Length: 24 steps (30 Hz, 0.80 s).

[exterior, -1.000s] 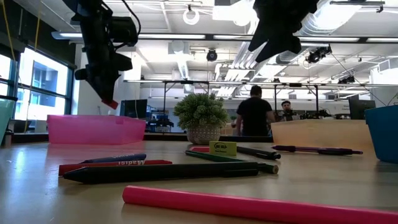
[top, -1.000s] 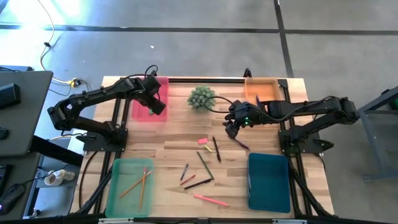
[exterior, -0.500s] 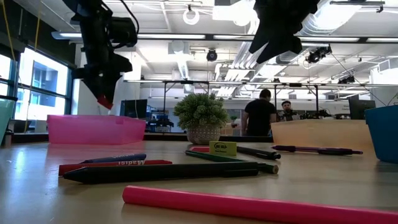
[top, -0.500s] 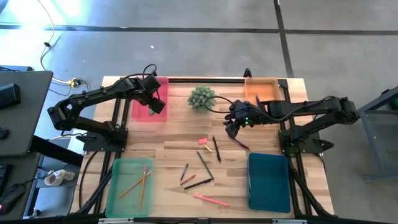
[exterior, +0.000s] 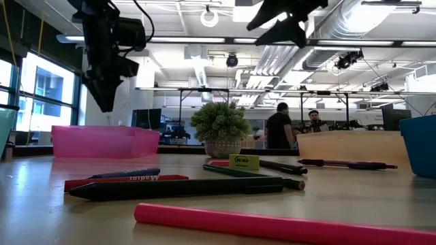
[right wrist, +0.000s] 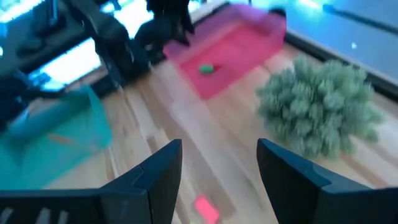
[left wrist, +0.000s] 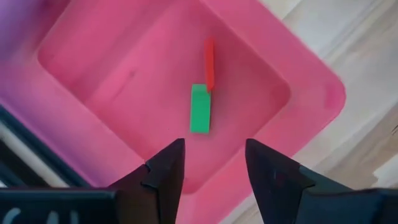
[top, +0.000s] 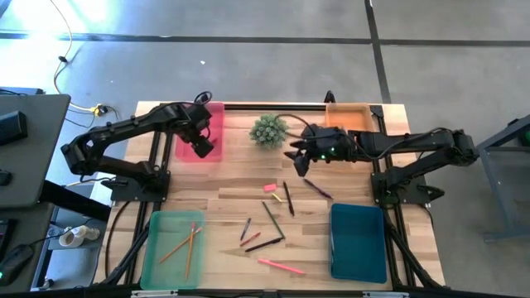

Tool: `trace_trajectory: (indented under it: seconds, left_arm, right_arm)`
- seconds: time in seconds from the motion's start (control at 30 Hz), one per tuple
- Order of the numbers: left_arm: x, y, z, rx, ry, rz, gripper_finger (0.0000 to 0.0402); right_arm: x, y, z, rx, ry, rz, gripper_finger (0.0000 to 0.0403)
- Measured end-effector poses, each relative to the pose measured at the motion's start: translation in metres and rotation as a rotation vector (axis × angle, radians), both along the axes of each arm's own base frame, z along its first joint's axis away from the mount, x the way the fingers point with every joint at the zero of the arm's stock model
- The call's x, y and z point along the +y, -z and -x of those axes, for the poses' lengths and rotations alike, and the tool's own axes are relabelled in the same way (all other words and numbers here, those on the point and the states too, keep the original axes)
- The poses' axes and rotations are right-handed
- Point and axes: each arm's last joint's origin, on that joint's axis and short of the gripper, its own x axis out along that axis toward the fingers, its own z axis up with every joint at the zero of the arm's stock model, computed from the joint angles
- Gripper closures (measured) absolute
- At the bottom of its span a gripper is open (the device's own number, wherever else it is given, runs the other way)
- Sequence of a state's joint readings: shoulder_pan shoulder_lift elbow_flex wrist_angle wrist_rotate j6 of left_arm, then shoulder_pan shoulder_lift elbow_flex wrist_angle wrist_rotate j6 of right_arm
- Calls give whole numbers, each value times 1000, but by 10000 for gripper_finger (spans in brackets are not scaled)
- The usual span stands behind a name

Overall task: Sort crayons/erasers/pens/pencils in bins
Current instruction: Put the purple pen into the orange bin

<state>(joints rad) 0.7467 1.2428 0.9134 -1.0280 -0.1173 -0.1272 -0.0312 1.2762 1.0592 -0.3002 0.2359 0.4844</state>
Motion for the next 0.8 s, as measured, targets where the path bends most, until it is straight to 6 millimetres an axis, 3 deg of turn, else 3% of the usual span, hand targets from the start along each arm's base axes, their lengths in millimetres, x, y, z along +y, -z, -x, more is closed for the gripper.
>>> trace_trajectory:
  seconds: [0.37,0.6,0.8]
  left_arm:
    - [-15,-18,7,-100,-11,-33,277]
    - [-29,-39,5,-313,-12,-115,292]
    - [-39,-56,-6,-502,55,-197,301]
  right_arm:
    - [-9,17,13,196,82,-84,203]
    - [0,30,23,364,32,-153,203]
    - [7,55,20,578,-10,-190,203]
